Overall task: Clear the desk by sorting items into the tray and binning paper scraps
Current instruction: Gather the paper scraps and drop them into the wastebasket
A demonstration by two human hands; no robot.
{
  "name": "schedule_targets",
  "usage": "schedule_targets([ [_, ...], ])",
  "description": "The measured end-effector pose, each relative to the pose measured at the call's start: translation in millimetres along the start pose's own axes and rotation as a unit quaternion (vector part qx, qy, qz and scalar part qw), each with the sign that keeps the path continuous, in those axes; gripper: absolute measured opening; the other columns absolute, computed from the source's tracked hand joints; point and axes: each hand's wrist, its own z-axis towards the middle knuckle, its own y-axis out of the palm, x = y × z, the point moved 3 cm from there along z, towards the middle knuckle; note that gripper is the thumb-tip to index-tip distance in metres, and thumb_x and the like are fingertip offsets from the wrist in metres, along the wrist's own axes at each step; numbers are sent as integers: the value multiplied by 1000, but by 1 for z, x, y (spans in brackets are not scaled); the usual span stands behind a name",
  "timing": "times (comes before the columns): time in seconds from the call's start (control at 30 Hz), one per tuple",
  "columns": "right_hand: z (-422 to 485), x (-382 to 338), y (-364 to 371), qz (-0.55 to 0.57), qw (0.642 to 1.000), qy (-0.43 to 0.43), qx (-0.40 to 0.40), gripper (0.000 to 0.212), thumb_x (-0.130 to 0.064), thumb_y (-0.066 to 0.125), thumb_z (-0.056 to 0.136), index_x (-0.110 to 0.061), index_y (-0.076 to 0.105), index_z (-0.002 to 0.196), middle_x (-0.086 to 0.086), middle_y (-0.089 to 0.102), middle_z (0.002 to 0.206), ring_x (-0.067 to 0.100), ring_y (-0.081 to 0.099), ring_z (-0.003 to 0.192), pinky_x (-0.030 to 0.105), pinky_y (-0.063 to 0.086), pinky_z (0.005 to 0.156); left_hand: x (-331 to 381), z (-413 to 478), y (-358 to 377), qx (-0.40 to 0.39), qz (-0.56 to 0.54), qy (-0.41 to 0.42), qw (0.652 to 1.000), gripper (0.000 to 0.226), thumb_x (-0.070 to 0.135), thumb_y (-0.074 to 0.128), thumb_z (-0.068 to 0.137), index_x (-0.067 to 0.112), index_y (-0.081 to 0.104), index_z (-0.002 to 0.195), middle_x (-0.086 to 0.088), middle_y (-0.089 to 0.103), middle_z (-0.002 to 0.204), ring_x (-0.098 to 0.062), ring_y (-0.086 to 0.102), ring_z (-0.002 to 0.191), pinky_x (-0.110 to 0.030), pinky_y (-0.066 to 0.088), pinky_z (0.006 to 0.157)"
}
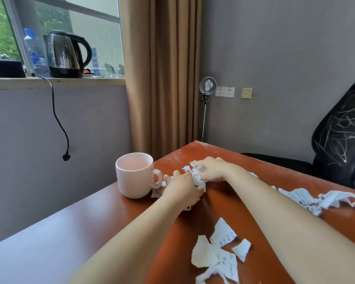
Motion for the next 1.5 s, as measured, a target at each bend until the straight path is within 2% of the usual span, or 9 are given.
schedule_targets([
  [0.27, -56, 0, -1, 47, 998, -33, -5, 31, -28, 47, 91, -33, 56, 120, 5, 52, 123, 24, 48, 107, 32, 41, 86, -4, -35, -7, -7, -17, 35, 999, 45, 37, 49, 89, 20, 50, 130, -9, 46, 126, -32, 41, 120, -39, 40, 99],
  [0.57, -121, 7, 6, -6, 999, -36, -12, 63, -37, 60, 88, -23, 34, 144, -2, 37, 148, 21, 40, 131, 29, 39, 101, -16, -85, -17, -8, -17, 147, 989, 40, 32, 56, 90, 15, 56, 126, -4, 49, 131, -22, 43, 122, -32, 39, 99],
  [0.7, -129, 6, 6, -1, 1000, -31, 6, 64, -32, 62, 88, -22, 33, 145, -1, 37, 149, 20, 42, 131, 26, 40, 99, -34, -88, -9, -7, -27, 106, 994, 69, 52, 61, 81, 30, 32, 140, 1, 33, 147, -24, 31, 134, -43, 31, 110],
  [0.77, -128, 6, 8, 10, 1000, -27, 9, 48, -28, 62, 87, -23, 47, 133, 2, 47, 141, 20, 53, 117, 27, 47, 89, -38, -88, -4, -12, -28, 75, 997, 86, 60, 60, 78, 27, 19, 146, 1, 23, 154, -24, 23, 141, -44, 23, 114],
  [0.83, -126, 8, 9, 20, 999, -24, 19, 12, -23, 63, 85, -23, 57, 95, 12, 60, 117, 19, 59, 86, 27, 46, 66, -42, -85, -1, 3, -19, 52, 998, 95, 66, 58, 75, 24, 14, 148, 1, 17, 157, -24, 19, 143, -43, 20, 116],
  [0.97, -127, 12, 7, 51, 998, -29, 25, 29, -22, 63, 87, -32, 43, 69, -2, 55, 77, 17, 57, 72, 20, 39, 57, -46, -80, -3, 38, -2, 34, 999, 92, 70, 57, 73, 20, 25, 144, -3, 32, 149, -27, 31, 135, -40, 31, 110],
  [1.17, -128, 21, 4, 92, 995, -14, 32, 28, -30, 60, 90, -15, 45, 71, 1, 42, 71, 11, 40, 62, 22, 30, 54, -47, -79, -12, 95, -10, 50, 994, 72, 56, 61, 80, 15, 39, 134, -4, 47, 136, -22, 46, 120, -31, 43, 96],
  [1.37, -134, 25, -3, 133, 991, -15, 12, 16, -29, 63, 88, -20, 56, 99, 2, 56, 100, 15, 55, 92, 26, 46, 74, -52, -78, -14, 115, 1, 52, 992, 59, 55, 59, 81, 14, 52, 123, -3, 53, 124, -19, 50, 108, -29, 45, 89],
  [1.5, -135, 29, -1, 121, 993, 7, 5, 16, -28, 60, 90, -19, 53, 102, 3, 53, 97, 13, 51, 82, 20, 40, 64, -57, -79, -12, 107, -14, 56, 993, 51, 56, 59, 81, 17, 55, 113, -1, 56, 117, -18, 52, 101, -26, 49, 83],
])
